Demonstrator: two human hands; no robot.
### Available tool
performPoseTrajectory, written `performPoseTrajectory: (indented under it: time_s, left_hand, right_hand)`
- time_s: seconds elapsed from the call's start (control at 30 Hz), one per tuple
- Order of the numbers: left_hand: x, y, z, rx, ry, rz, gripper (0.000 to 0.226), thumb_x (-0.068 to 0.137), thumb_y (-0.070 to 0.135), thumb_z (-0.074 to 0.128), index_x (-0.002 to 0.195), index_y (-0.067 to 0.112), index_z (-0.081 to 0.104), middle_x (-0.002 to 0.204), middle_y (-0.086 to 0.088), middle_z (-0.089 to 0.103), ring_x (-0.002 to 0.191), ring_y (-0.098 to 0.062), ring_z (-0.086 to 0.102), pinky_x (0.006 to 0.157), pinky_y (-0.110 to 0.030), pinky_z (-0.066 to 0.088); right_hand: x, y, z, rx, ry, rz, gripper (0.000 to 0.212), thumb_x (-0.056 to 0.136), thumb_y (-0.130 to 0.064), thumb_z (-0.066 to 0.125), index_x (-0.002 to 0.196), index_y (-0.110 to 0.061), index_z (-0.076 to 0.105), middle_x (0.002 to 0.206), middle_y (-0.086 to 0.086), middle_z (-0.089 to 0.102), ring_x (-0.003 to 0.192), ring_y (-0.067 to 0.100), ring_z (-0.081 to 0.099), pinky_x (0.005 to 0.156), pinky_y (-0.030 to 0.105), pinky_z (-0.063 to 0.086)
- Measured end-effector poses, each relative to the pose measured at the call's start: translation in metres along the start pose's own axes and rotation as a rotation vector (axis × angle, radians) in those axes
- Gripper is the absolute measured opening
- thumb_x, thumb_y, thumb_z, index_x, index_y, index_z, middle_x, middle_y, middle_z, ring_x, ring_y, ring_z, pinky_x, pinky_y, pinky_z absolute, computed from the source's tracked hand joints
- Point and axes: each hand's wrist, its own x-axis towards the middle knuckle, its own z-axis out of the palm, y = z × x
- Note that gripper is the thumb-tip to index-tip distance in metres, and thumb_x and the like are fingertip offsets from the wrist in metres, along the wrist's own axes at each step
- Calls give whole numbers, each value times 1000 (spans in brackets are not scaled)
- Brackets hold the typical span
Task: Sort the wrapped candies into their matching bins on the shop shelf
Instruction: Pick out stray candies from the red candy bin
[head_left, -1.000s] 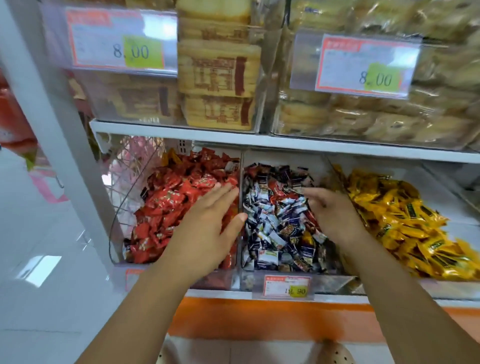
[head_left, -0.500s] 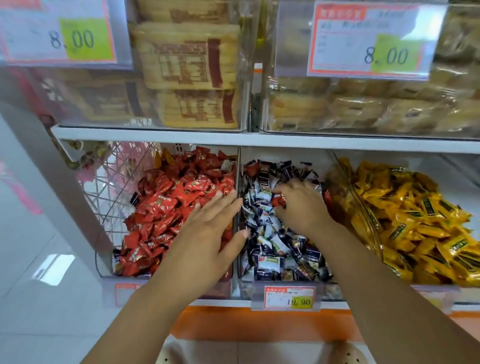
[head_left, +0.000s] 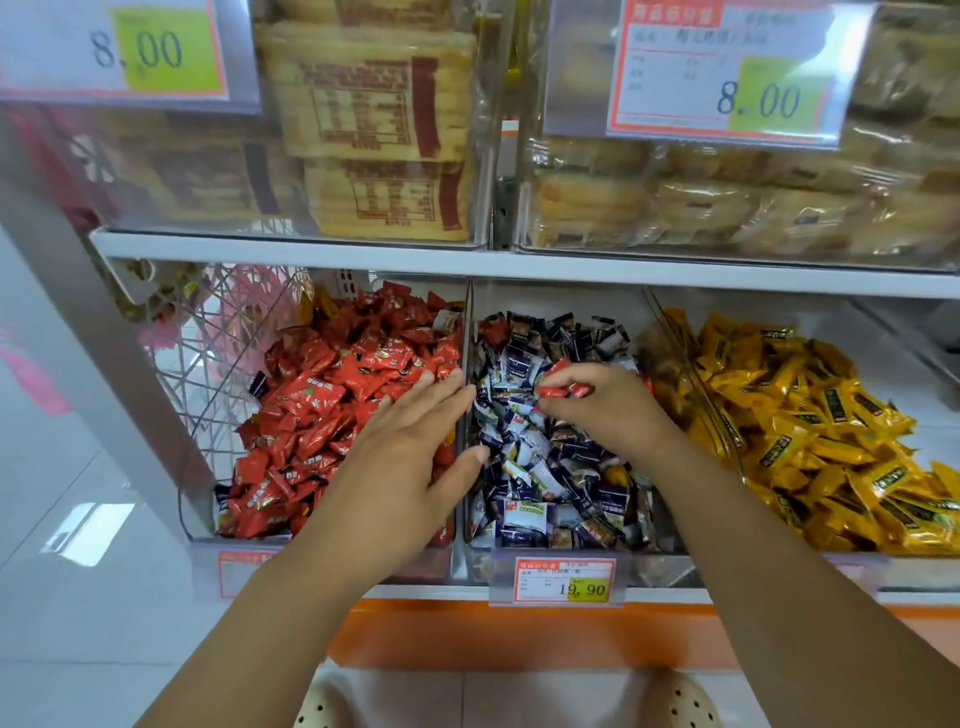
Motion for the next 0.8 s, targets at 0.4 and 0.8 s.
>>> performPoseTrajectory:
  time_s: [0.4,0.8]
  left_hand:
    - [10,13,4,32,180,33,57,89,44,59,142,31,43,149,16,36,143,-2,10,119,-30,7]
    - [23,42,16,-211,51,-15,75,82,56,58,144,53,15,135,15,53,134,-3,34,120,-30,4]
  right_hand:
    - [-25,-11,-30,534,-317,84,27,86,-8,66,110,-17,70,108,10,70,100,27,68,85,42,56]
    - [-45,-23,-28,578,-520,-33,51,86,-3,63,131,-25,50,121,9,61,91,25,68,78,39,58]
